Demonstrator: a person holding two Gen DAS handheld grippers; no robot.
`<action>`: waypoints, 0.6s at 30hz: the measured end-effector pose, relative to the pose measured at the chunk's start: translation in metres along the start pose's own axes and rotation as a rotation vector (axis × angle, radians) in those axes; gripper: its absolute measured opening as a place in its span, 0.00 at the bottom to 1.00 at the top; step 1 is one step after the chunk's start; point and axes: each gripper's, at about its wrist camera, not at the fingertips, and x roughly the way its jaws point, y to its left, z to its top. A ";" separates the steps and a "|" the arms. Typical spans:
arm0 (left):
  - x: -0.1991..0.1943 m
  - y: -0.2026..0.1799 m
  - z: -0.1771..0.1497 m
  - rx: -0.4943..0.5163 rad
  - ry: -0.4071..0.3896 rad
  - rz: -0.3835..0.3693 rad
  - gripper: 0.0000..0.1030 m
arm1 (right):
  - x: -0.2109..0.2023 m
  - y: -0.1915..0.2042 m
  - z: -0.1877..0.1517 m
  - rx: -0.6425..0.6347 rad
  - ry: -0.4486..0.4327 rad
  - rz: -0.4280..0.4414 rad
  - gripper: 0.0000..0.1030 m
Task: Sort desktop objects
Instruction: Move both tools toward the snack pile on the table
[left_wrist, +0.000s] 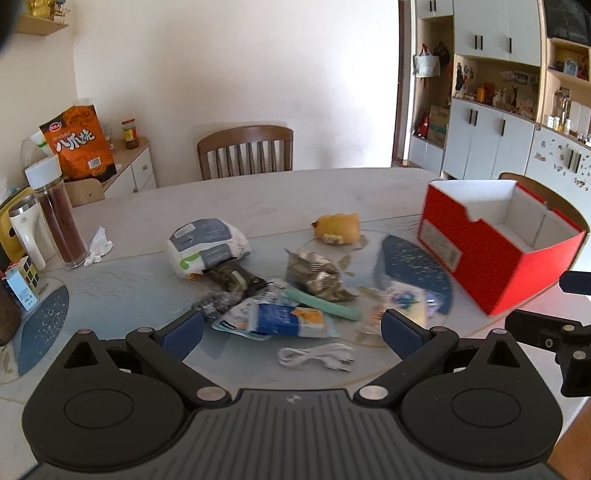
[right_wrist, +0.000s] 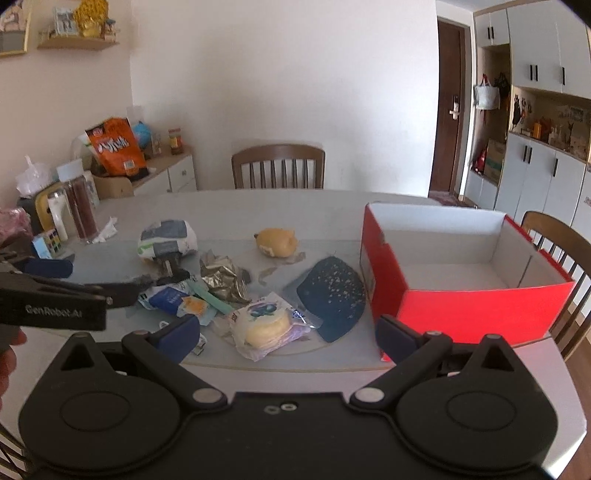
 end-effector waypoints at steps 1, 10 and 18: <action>0.006 0.004 0.001 0.001 0.003 0.001 1.00 | 0.006 0.001 0.000 0.002 0.007 -0.001 0.98; 0.056 0.039 0.012 0.007 0.032 0.005 1.00 | 0.052 0.012 0.005 -0.010 0.057 -0.019 0.98; 0.096 0.064 0.015 0.013 0.065 0.032 1.00 | 0.084 0.018 0.009 -0.014 0.088 -0.034 0.97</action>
